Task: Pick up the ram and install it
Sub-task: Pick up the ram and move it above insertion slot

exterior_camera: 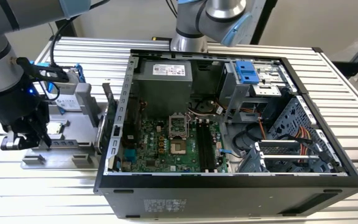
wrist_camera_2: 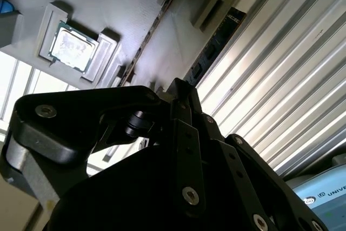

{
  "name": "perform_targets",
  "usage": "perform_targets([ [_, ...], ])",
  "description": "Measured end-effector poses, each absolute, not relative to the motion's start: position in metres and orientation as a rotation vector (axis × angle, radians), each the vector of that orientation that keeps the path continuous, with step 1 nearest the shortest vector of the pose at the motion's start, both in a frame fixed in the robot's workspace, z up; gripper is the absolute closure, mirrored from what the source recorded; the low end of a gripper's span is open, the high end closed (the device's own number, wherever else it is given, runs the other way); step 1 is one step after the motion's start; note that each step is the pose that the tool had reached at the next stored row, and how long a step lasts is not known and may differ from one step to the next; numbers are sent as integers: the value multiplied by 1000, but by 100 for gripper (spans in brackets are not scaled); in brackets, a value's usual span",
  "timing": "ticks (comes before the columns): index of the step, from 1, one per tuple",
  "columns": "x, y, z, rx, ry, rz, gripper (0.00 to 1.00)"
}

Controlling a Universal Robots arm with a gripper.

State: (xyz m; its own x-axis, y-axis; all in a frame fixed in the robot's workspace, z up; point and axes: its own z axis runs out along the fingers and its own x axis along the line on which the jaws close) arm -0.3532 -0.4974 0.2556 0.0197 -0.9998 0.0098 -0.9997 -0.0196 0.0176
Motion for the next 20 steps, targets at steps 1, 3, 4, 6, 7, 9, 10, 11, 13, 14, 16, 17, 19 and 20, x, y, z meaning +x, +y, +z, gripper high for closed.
perform_targets([
  [1, -353, -497, 256, 2229, -2186, -8, 100],
  [3, -353, -497, 257, 2229, -2186, -8, 100],
  [4, -353, -497, 258, 2229, -2186, -8, 100],
  [6, -353, -497, 259, 2229, -2186, -8, 100],
  [7, -353, -497, 259, 2229, -2186, -8, 100],
  [9, -353, -497, 260, 2230, -2186, -8, 100],
  [10, -353, -497, 260, 2230, -2186, -8, 100],
  [11, -353, -497, 260, 2230, -2186, -8, 100],
  [13, -353, -497, 261, 2229, -2186, -8, 100],
  [14, -353, -497, 261, 2229, -2186, -8, 100],
  [16, -353, -497, 261, 2229, -2186, -8, 100],
  [17, -353, -497, 262, 2229, -2186, -8, 100],
  [19, -353, -497, 262, 2230, -2186, -8, 100],
  [20, -353, -497, 262, 2229, -2186, -8, 100],
])
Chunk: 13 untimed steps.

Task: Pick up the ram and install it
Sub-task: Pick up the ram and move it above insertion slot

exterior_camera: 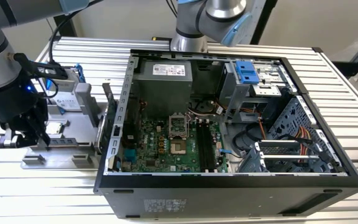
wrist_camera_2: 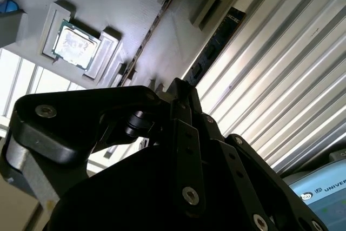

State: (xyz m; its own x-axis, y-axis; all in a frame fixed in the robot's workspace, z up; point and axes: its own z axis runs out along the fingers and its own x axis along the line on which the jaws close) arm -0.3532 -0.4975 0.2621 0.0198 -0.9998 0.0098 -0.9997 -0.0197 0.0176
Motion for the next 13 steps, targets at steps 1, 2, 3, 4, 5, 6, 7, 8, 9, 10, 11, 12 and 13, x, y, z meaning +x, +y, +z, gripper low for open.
perform_targets([
  [1, -353, -497, 262, 2229, -2186, -8, 100],
  [2, -353, -497, 263, 2229, -2186, -8, 100],
  [3, -353, -497, 263, 2229, -2186, -8, 100],
  [4, -353, -497, 263, 2229, -2186, -8, 100],
  [5, -353, -497, 264, 2229, -2186, -8, 100],
  [6, -353, -497, 264, 2229, -2186, -8, 100],
  [7, -353, -497, 264, 2229, -2186, -8, 100],
  [8, -353, -497, 265, 2229, -2186, -8, 100],
  [9, -353, -497, 265, 2229, -2186, -8, 100],
  [10, -353, -497, 265, 2229, -2186, -8, 100],
  [11, -353, -497, 265, 2229, -2186, -8, 100],
  [12, -353, -497, 266, 2229, -2186, -8, 100],
  [13, -353, -497, 266, 2229, -2186, -8, 100],
])
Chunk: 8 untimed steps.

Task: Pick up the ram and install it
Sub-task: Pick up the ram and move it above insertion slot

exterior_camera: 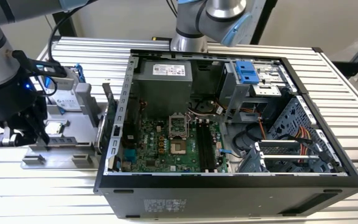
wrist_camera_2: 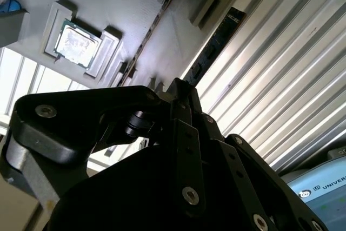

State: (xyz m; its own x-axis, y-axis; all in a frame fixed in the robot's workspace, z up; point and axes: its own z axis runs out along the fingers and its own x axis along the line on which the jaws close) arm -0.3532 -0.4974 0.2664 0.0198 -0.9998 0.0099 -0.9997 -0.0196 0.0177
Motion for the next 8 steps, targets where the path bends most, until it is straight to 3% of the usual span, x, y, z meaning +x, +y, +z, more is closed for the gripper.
perform_targets([
  [8, -353, -497, 271, 2229, -2186, -8, 100],
])
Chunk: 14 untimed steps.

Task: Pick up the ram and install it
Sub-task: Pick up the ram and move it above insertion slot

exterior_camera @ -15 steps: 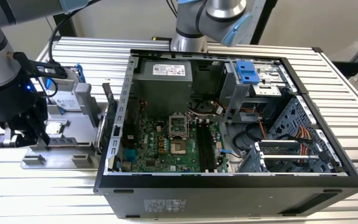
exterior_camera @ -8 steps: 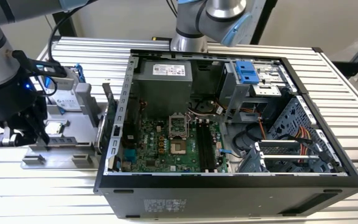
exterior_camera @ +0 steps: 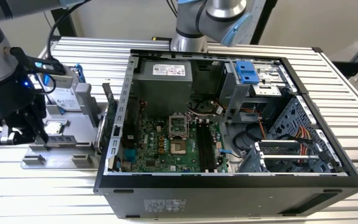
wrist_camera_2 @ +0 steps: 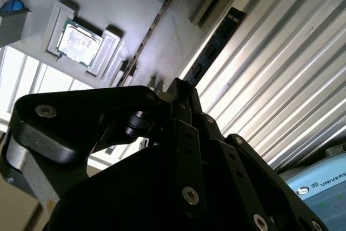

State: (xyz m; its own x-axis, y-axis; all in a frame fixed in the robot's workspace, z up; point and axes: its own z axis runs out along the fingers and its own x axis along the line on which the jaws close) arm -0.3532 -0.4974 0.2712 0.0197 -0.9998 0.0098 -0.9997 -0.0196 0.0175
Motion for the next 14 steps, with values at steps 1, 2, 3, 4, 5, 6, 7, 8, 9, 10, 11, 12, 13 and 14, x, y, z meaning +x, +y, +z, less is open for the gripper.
perform_targets([
  [1, -353, -497, 272, 2229, -2186, -8, 100],
  [2, -353, -497, 272, 2229, -2186, -8, 100],
  [3, -353, -497, 273, 2229, -2186, -8, 100],
  [4, -353, -497, 273, 2229, -2186, -8, 100],
  [5, -353, -497, 274, 2229, -2186, -8, 100],
  [6, -353, -497, 274, 2229, -2186, -8, 100],
  [7, -353, -497, 275, 2229, -2186, -8, 100],
  [8, -353, -497, 275, 2229, -2186, -8, 100],
  [9, -353, -497, 276, 2229, -2186, -8, 100],
  [10, -353, -497, 276, 2229, -2186, -8, 100],
  [11, -353, -497, 277, 2229, -2186, -8, 100],
  [12, -353, -497, 277, 2229, -2186, -8, 100],
  [13, -353, -497, 278, 2229, -2186, -8, 100],
  [14, -353, -497, 278, 2229, -2186, -8, 100],
])
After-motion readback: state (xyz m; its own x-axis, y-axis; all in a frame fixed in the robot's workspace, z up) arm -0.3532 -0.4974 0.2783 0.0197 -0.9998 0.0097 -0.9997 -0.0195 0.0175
